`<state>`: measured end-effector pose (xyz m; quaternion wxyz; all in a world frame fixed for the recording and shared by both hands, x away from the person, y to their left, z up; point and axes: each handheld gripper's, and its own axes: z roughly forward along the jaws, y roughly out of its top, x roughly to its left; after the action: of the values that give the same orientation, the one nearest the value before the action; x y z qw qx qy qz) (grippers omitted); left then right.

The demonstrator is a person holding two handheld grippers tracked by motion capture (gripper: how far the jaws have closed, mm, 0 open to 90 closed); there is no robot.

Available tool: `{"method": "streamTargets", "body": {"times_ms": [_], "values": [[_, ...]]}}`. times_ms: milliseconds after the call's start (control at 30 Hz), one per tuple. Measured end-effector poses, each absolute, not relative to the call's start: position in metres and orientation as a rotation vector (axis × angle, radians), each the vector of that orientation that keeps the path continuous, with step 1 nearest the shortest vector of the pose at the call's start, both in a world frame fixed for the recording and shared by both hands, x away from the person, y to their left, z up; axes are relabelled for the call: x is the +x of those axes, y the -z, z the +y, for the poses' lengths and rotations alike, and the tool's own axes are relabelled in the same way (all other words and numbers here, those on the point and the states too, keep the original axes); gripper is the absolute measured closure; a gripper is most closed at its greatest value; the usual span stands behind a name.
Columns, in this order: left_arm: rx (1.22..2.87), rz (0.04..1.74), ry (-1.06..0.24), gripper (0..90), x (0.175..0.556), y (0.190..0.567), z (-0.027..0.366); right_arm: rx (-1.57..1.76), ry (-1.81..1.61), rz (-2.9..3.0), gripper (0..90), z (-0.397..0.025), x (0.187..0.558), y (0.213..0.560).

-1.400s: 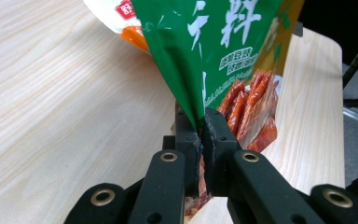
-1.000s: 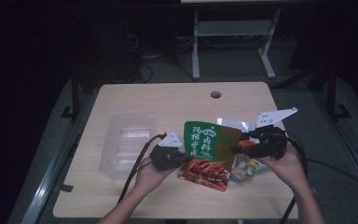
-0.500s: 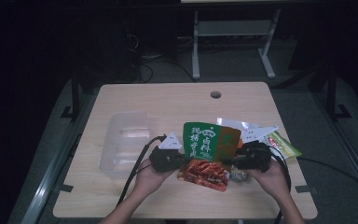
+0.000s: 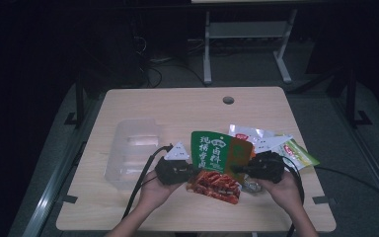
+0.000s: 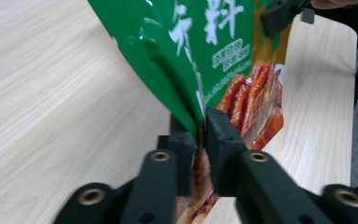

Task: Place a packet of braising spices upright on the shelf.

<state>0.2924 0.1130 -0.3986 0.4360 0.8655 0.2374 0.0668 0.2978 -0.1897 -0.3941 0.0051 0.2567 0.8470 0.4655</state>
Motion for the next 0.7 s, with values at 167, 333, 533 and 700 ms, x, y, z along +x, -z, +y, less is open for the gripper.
{"method": "streamTargets", "body": {"times_ms": [167, 333, 533, 700], "values": [[2.133, 0.595, -0.221, 66.4, 0.279, 0.392, 0.121, 0.765, -1.437, 2.643, 89.8, -0.187, 0.292, 0.387], [2.121, 0.589, -0.259, 59.8, 0.266, 0.390, 0.128, 0.746, -1.431, 2.635, 89.8, -0.184, 0.288, 0.383], [2.098, 0.596, -0.244, 56.4, 0.249, 0.391, 0.142, 0.733, -1.432, 2.626, 90.0, -0.178, 0.284, 0.376], [2.092, 0.570, -0.215, 53.5, 0.236, 0.391, 0.149, 0.731, -1.424, 2.610, 90.0, -0.171, 0.281, 0.368]]}}
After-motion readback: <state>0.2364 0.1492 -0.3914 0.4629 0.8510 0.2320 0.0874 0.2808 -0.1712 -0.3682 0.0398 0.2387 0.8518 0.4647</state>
